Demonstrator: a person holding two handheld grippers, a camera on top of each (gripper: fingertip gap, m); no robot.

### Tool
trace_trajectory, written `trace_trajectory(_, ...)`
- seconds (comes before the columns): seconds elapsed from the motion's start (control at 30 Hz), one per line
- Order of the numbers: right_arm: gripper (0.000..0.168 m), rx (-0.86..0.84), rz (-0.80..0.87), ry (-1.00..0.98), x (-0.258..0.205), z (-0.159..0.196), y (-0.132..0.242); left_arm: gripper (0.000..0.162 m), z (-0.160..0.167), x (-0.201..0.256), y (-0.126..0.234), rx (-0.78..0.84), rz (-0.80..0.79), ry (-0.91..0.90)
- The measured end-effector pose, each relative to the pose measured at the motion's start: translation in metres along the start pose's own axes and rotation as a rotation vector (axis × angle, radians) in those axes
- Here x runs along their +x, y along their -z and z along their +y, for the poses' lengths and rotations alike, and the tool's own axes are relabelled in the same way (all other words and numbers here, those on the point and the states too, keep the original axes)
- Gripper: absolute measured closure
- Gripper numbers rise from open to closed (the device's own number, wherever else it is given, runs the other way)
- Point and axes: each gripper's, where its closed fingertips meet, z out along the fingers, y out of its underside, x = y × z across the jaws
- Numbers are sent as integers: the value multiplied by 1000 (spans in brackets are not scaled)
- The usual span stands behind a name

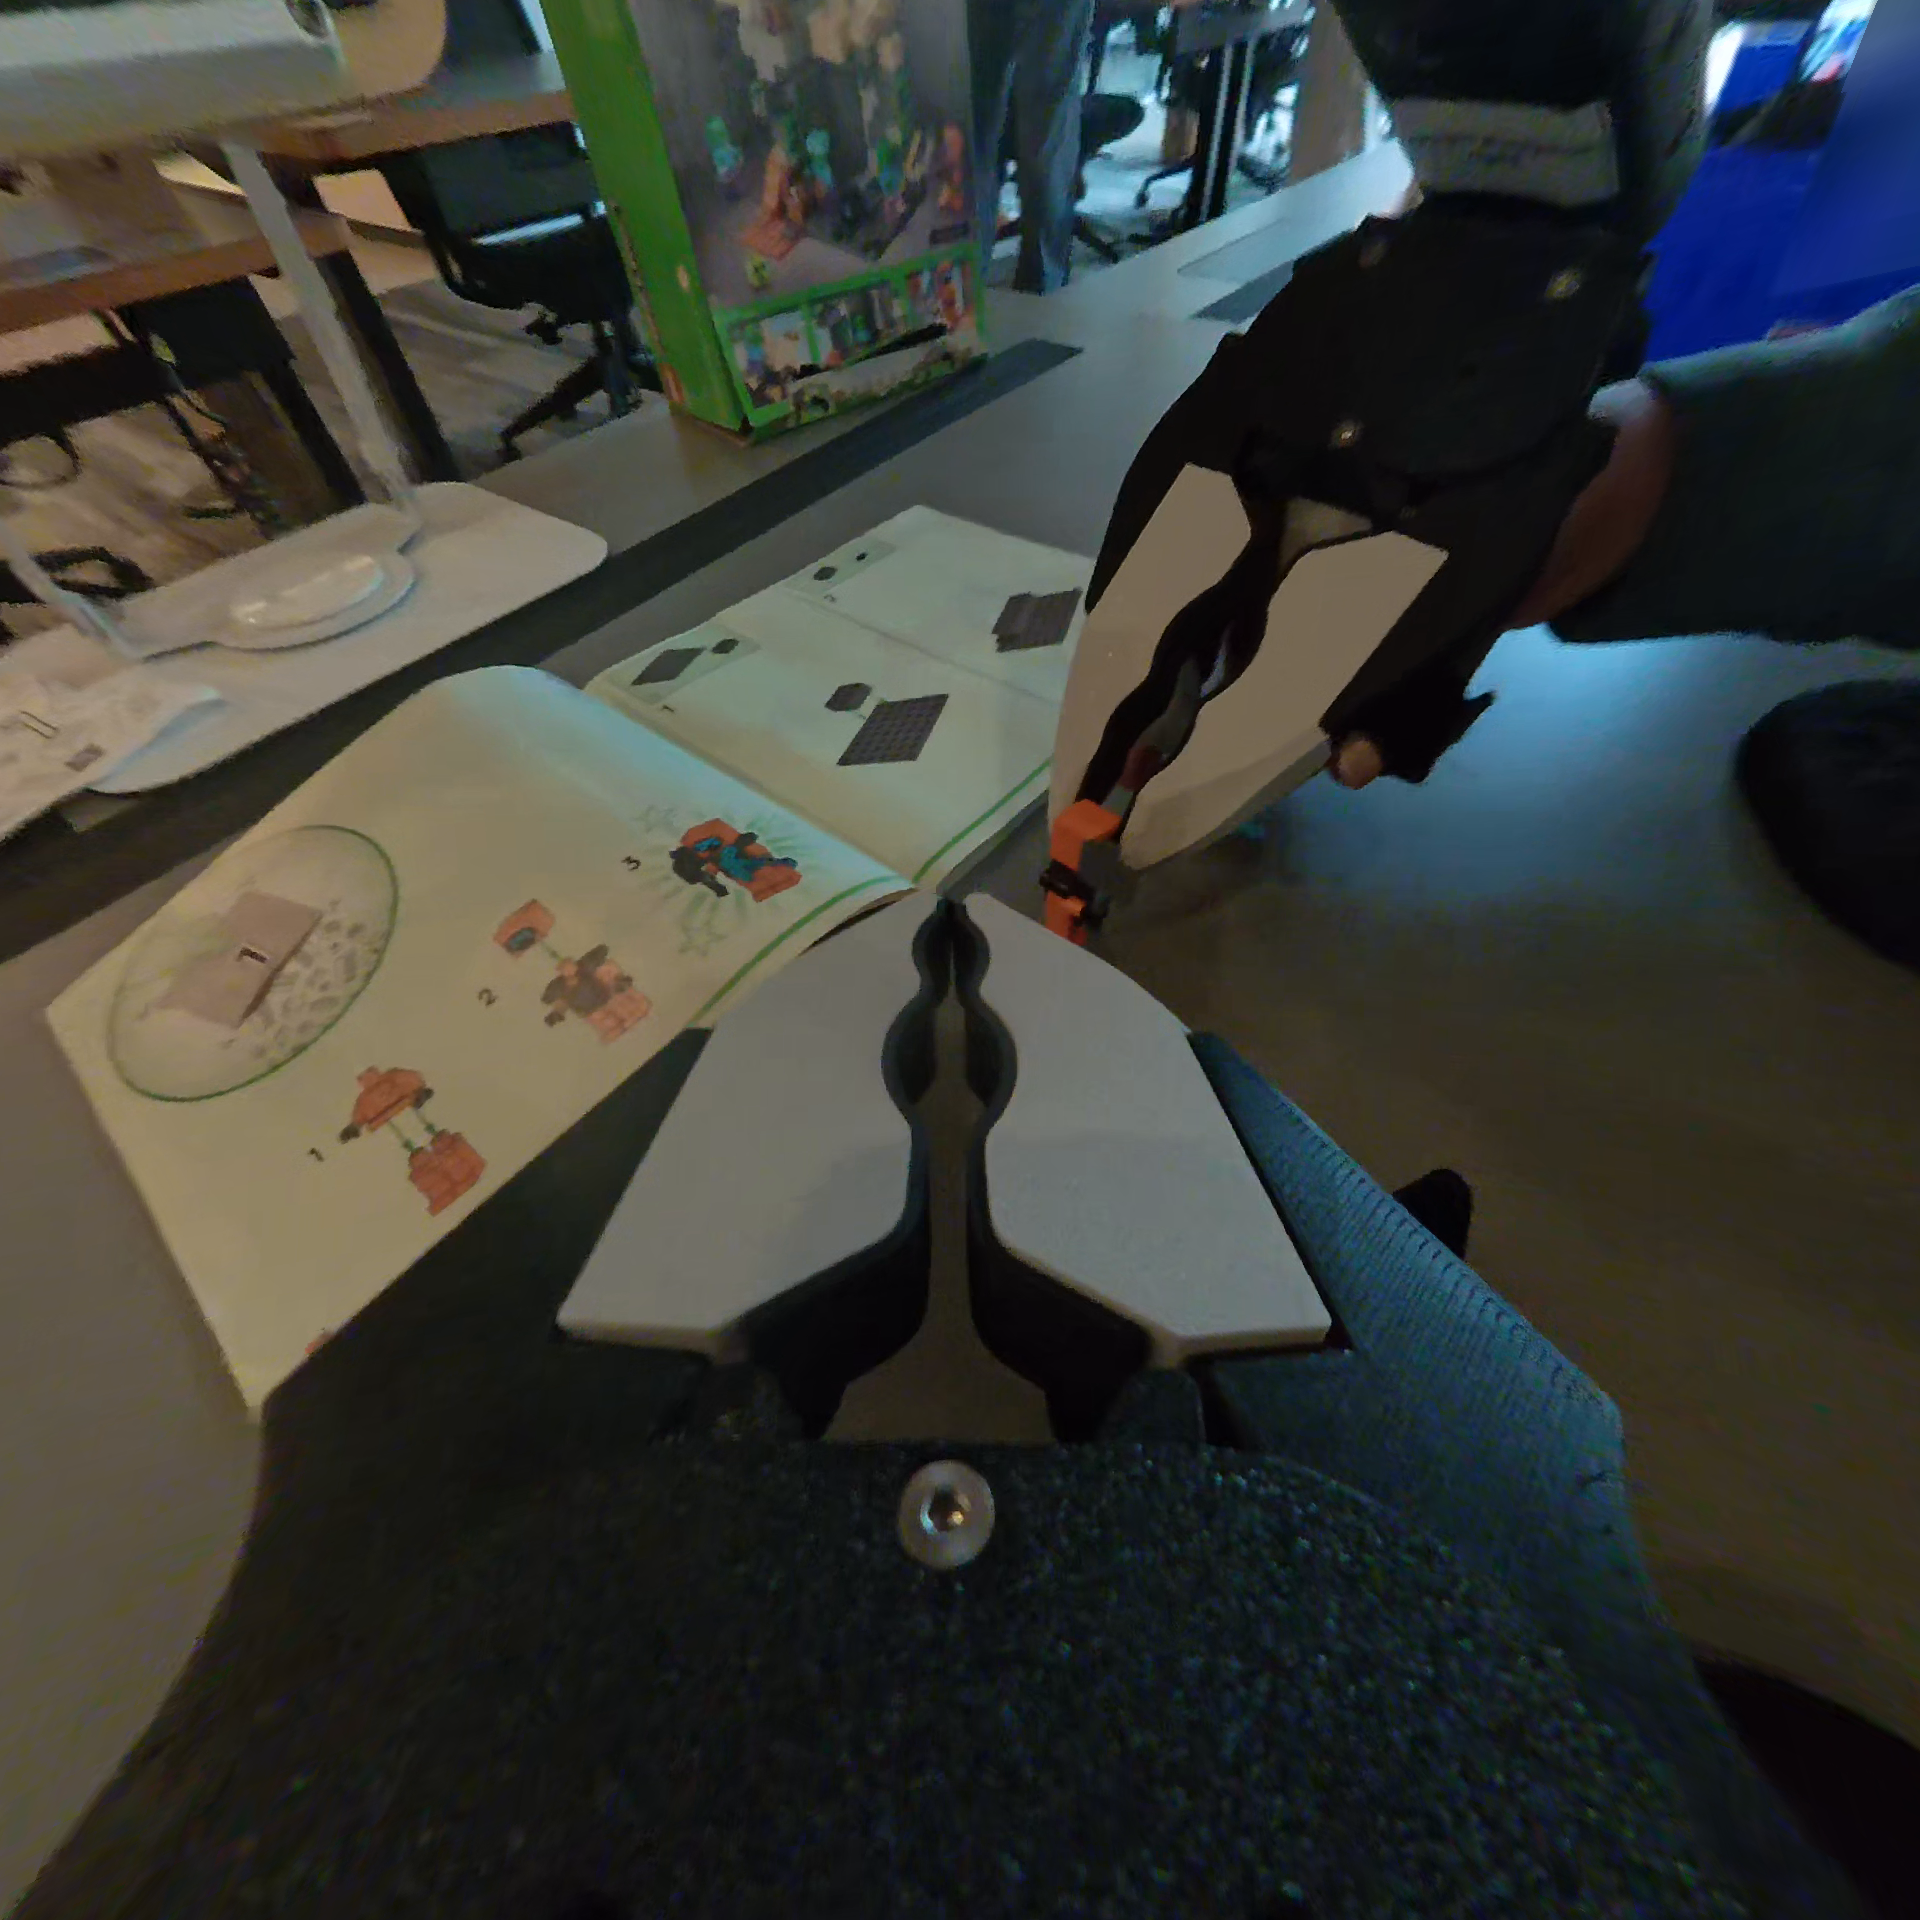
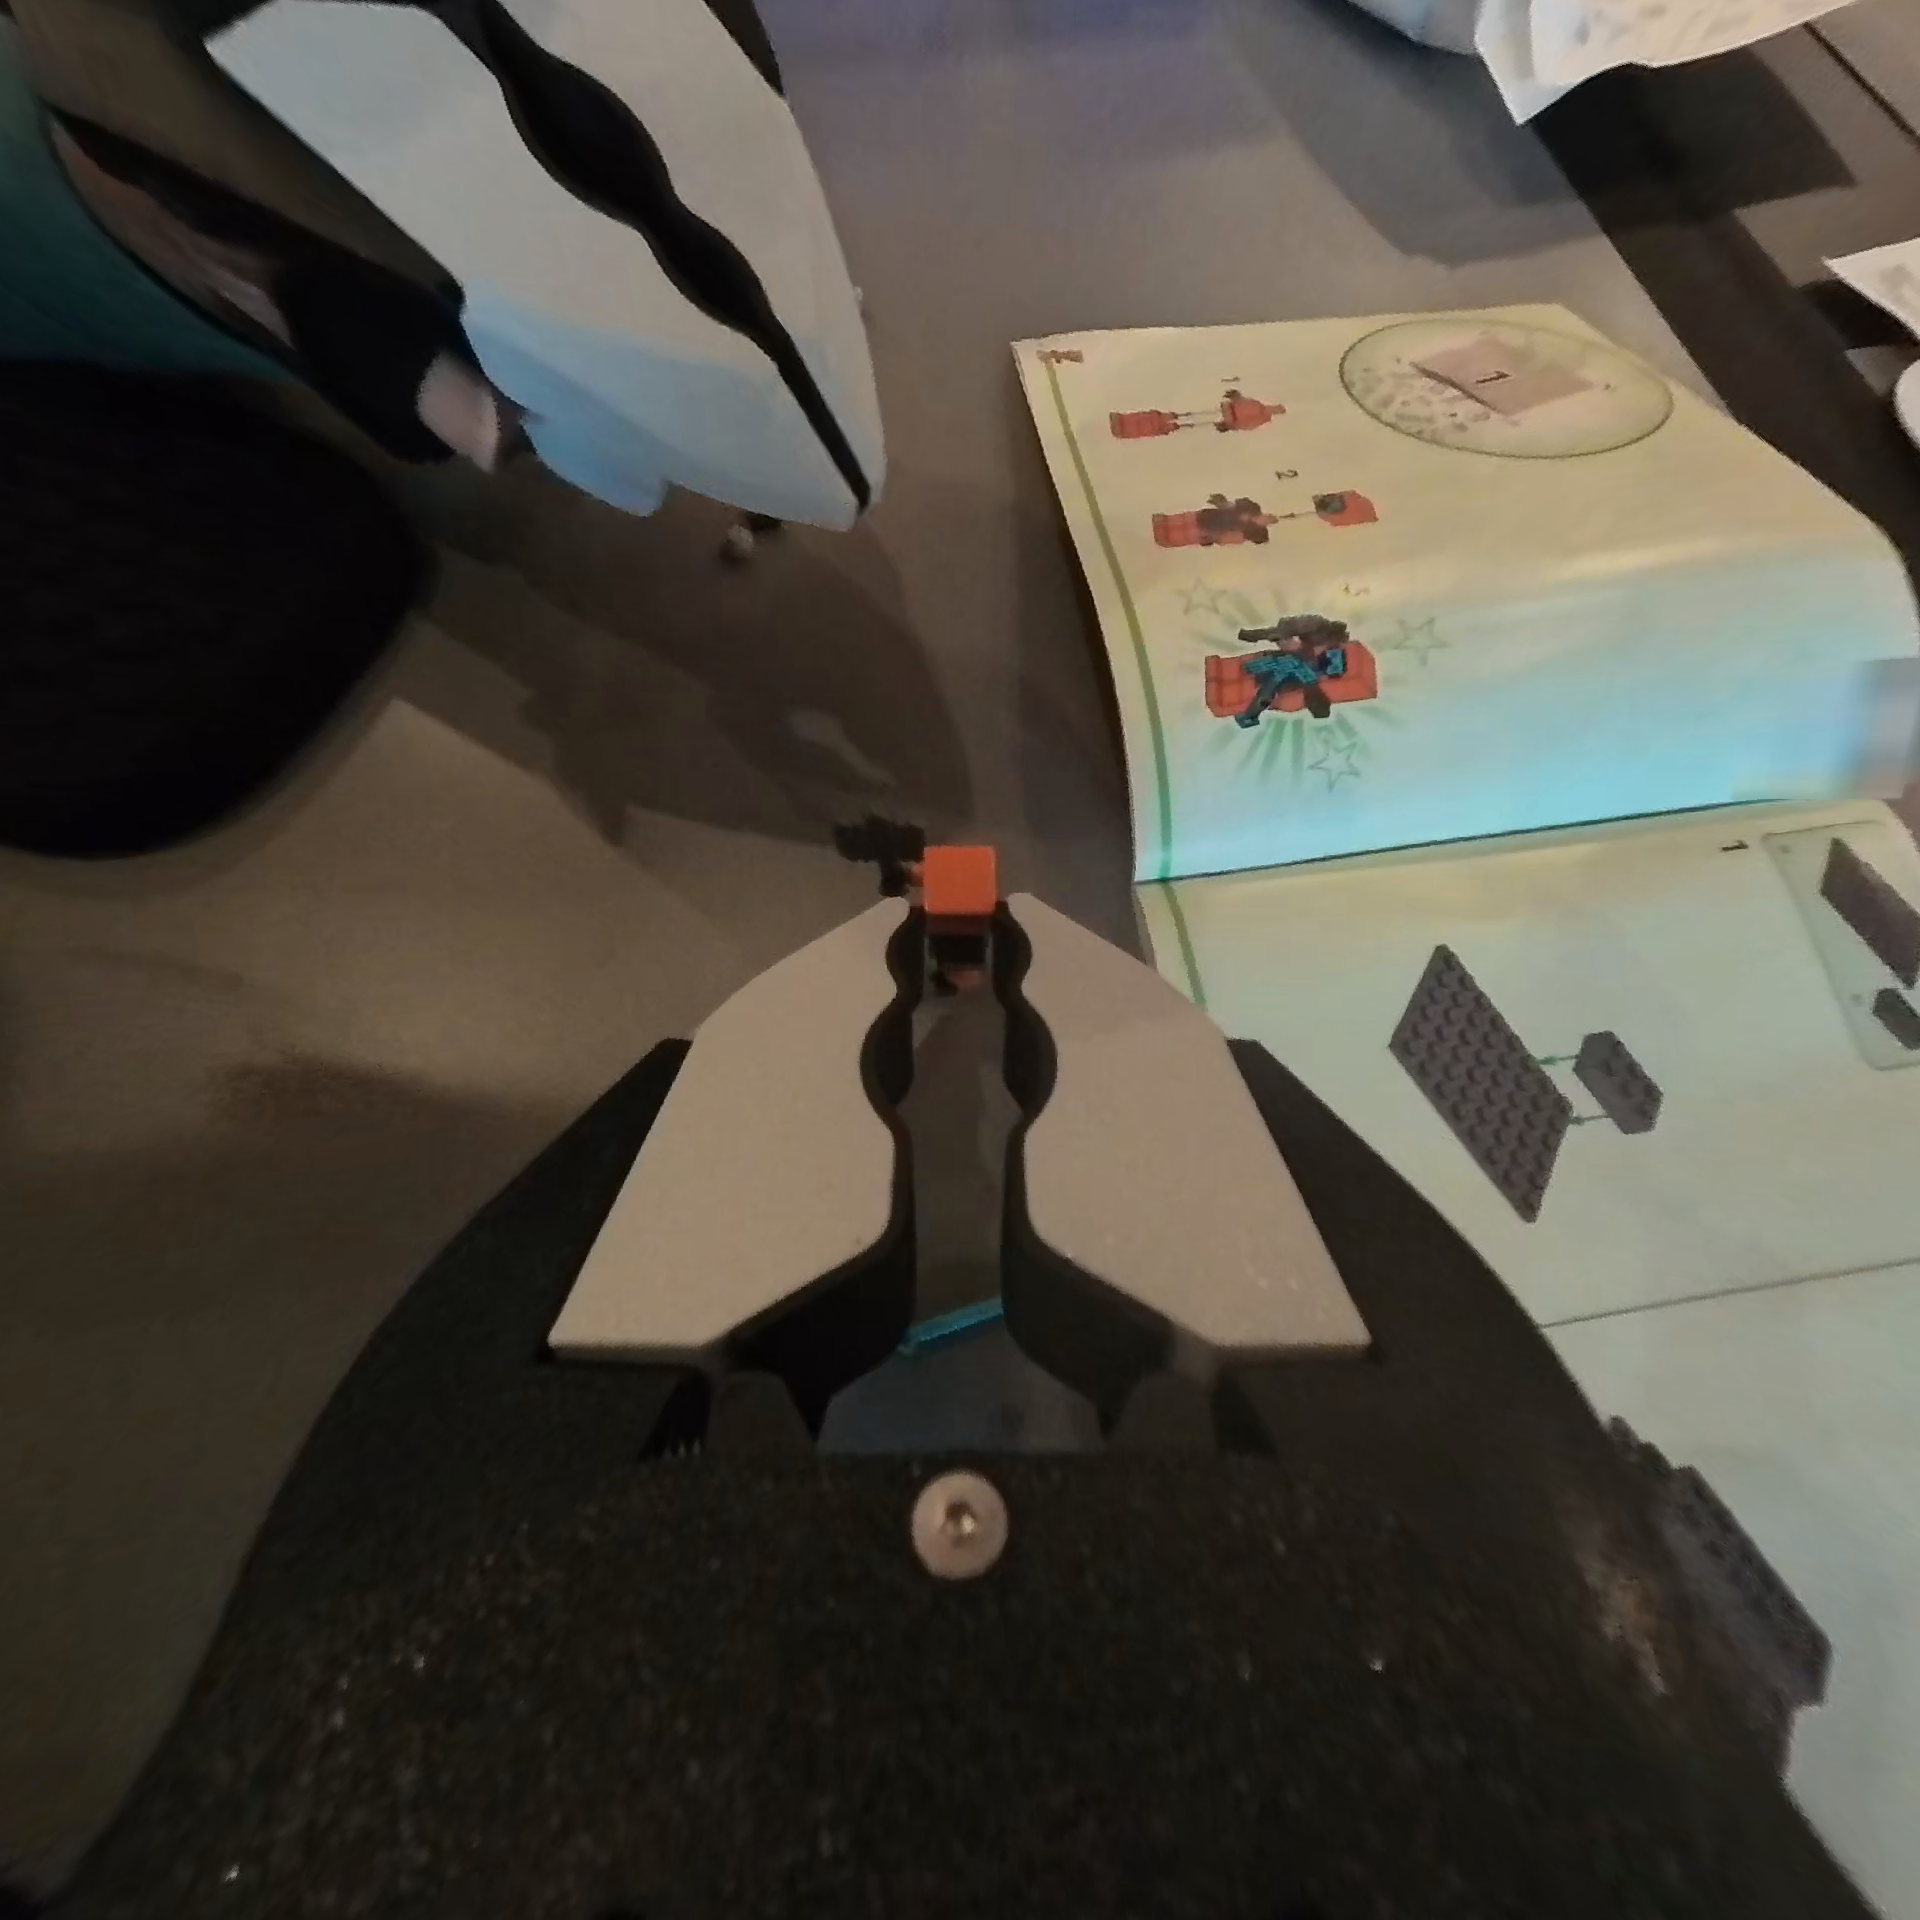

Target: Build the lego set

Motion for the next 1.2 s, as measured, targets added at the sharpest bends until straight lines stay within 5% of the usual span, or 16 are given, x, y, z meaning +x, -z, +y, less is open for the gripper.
trace_trajectory(0.03,156,-3,6,3,0,1,-1,162,2,-1,0,-7,-13,-20)
trace_trajectory(0.63,156,-38,-36,15,6,-1,-7,162,7,1,-3,-24,-11,-53)
trace_trajectory(0.9,149,95,-3,-71,20,-19,27,162,10,0,-5,-33,-6,-46)
trace_trajectory(1.2,151,-23,138,-154,8,36,50,162,12,10,-7,-32,18,-68)
